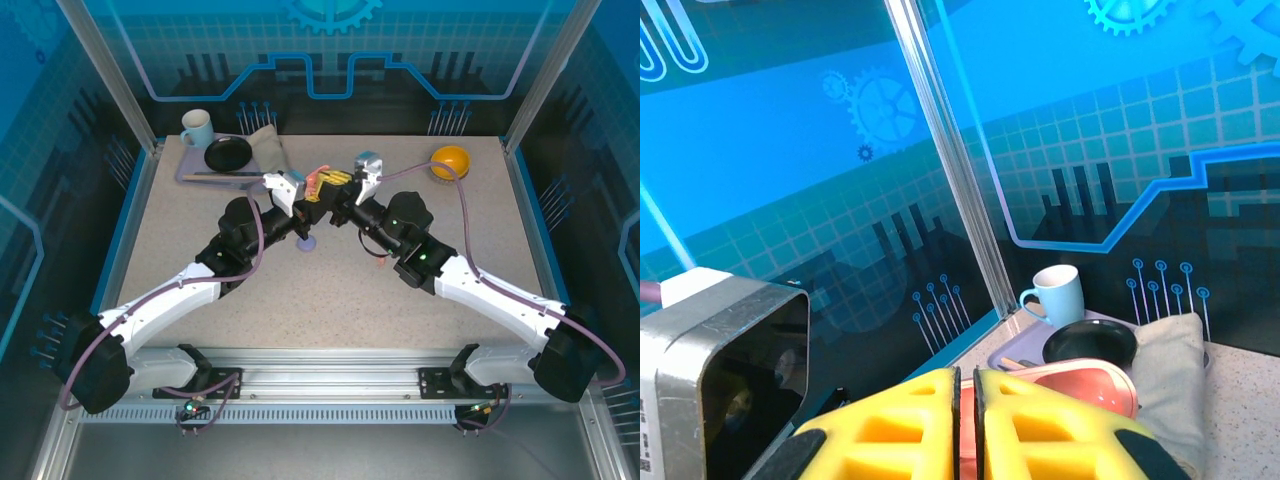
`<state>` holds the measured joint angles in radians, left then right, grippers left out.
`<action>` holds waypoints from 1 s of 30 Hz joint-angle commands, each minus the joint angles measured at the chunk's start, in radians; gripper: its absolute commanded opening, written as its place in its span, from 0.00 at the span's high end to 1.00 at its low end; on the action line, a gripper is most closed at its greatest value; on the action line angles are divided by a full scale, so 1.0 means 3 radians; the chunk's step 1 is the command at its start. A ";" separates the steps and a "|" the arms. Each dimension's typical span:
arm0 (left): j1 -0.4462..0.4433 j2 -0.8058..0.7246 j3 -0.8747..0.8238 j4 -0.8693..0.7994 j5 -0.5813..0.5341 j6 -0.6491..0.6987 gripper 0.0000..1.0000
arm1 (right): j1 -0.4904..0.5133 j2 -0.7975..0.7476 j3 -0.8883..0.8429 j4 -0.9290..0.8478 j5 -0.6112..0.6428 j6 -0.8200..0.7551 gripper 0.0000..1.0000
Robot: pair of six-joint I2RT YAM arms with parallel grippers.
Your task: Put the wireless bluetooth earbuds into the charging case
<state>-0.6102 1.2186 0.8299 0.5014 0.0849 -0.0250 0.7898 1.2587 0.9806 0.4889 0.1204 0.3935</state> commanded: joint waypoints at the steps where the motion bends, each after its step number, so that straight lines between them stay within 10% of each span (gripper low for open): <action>1: 0.0029 -0.0033 0.0148 0.0051 0.0060 -0.0016 1.00 | -0.0043 -0.0090 -0.0042 0.0052 0.0007 0.0051 0.86; 16: 0.0026 0.0109 -0.0100 0.0070 -0.0050 -0.0065 1.00 | -0.0302 -0.0443 -0.0172 -0.0645 0.0337 0.0333 0.83; 30: 0.0261 -0.0231 -0.0343 0.0031 -0.0621 -0.0205 1.00 | -0.0176 0.0154 -0.0358 -0.2280 -0.0026 0.1347 0.38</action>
<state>-0.5575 1.2041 0.7200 0.5114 -0.0517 -0.0586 0.7029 1.2358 0.8299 -0.0620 0.1696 0.7296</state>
